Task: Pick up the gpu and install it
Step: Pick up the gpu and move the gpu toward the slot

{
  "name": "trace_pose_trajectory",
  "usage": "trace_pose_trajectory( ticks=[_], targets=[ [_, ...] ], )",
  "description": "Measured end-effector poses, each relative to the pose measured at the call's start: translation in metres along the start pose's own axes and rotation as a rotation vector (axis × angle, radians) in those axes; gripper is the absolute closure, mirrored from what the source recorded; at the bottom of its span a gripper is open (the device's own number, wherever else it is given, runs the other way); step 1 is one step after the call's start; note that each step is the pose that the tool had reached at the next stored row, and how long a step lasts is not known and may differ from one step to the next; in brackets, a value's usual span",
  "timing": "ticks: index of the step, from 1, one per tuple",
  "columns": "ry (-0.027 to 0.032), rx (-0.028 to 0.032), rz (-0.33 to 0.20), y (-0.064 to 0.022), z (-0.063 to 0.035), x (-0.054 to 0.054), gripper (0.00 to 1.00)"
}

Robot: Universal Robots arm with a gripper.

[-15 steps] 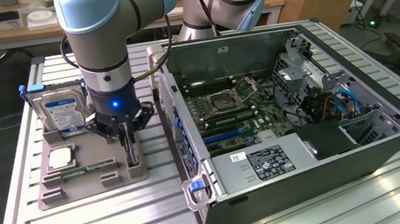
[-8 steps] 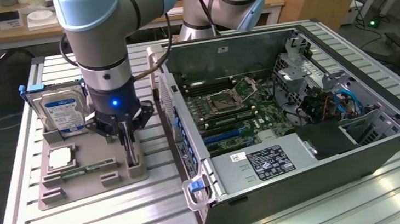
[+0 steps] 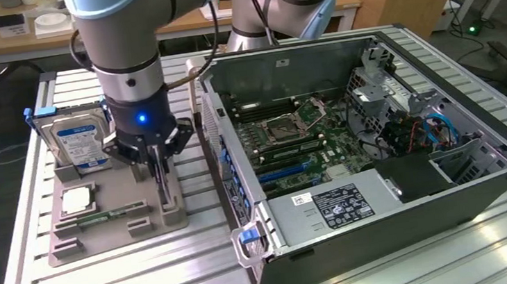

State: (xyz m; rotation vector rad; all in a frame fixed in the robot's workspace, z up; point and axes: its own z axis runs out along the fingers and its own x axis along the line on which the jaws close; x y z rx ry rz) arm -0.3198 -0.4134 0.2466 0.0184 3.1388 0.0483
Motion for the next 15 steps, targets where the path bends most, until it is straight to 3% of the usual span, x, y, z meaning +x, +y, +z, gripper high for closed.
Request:
trace_pose_trajectory(
  ticks=[15],
  targets=[
    [-0.0001, 0.0, 0.0, 0.0012, -0.0385, 0.0, 0.73]
  ],
)
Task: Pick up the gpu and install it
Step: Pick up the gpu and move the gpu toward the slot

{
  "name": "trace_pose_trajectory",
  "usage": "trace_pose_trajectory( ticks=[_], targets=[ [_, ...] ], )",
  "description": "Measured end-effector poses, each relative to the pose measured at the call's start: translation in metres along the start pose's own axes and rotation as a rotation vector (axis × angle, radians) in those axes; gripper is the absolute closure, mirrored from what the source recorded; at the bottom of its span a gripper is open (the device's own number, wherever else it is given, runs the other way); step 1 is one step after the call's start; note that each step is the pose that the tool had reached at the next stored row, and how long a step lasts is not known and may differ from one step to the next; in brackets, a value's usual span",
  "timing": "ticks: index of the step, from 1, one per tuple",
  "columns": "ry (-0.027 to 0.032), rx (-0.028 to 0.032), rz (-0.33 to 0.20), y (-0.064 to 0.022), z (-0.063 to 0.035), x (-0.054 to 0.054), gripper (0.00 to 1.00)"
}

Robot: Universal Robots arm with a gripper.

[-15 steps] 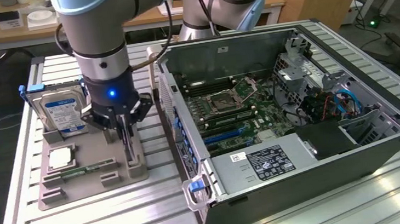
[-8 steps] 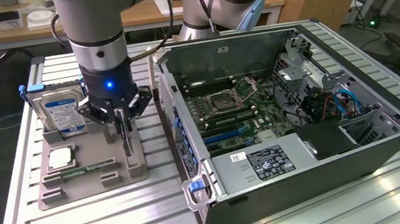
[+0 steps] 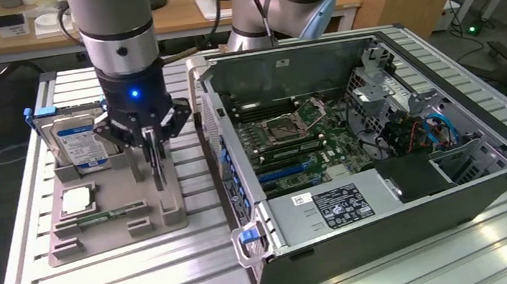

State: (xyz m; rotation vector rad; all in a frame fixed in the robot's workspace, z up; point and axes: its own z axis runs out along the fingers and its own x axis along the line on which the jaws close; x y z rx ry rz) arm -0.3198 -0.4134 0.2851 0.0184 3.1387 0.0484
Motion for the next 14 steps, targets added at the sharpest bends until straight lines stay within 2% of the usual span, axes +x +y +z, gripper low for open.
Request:
trace_pose_trajectory(
  ticks=[14],
  targets=[
    [0.0, -0.0001, 0.0, 0.0012, -0.0405, 0.0, 0.73]
  ],
)
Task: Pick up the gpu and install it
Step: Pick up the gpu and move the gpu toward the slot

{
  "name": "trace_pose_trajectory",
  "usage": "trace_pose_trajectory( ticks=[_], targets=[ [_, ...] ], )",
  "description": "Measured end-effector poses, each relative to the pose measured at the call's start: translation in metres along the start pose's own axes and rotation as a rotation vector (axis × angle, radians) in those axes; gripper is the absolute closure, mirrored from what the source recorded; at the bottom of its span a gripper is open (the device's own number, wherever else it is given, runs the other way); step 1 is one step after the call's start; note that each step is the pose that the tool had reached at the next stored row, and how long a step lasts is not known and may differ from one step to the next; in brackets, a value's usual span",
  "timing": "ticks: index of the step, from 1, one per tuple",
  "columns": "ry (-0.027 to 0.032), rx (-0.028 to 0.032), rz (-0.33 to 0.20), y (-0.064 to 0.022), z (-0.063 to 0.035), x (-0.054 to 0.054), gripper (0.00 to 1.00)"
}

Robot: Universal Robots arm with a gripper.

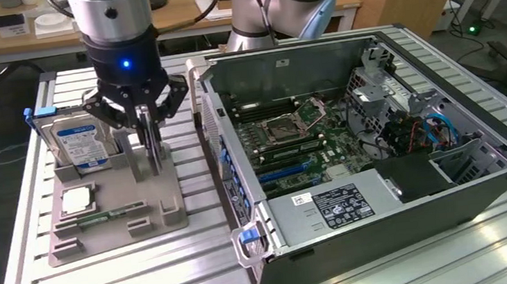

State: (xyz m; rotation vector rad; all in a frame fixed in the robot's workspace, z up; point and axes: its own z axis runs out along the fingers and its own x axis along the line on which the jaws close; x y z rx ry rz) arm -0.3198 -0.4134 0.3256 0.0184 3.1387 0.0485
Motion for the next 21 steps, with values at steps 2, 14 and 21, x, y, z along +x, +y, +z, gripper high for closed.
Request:
trace_pose_trajectory(
  ticks=[2, 14, 21],
  targets=[
    [0.0001, 0.0001, 0.0, 0.0002, -0.0063, 0.0, 0.73],
    [0.0, 0.0, 0.0, 0.0013, -0.0435, 0.0, 0.73],
    [0.0001, 0.0, 0.0, 0.0019, -0.0604, 0.0, 0.73]
  ],
)
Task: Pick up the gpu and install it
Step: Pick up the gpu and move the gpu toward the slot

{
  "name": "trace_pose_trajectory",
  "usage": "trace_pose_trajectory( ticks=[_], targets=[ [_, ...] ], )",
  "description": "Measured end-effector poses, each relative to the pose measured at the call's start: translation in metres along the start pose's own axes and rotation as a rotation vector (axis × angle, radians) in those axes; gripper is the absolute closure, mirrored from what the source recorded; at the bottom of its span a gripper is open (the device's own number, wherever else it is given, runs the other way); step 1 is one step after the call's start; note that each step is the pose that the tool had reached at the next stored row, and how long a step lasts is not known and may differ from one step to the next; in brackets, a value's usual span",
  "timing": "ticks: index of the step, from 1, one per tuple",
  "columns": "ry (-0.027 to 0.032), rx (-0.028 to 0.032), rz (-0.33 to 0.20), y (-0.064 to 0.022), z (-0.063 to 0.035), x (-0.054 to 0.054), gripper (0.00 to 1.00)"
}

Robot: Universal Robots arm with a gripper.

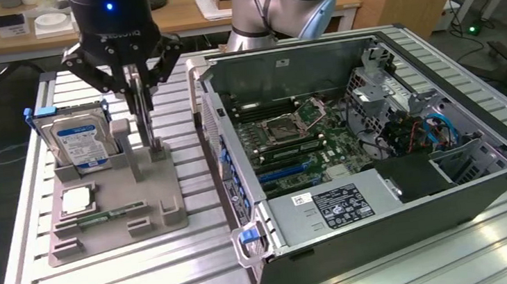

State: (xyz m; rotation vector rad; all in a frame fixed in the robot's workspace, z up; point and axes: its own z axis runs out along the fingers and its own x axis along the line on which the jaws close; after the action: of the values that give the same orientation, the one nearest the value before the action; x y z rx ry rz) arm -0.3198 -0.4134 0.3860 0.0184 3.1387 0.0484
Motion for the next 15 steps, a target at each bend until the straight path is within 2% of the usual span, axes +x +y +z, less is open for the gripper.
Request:
trace_pose_trajectory(
  ticks=[15],
  targets=[
    [-0.0001, 0.0, 0.0, 0.0011, -0.0348, 0.0, 0.73]
  ],
)
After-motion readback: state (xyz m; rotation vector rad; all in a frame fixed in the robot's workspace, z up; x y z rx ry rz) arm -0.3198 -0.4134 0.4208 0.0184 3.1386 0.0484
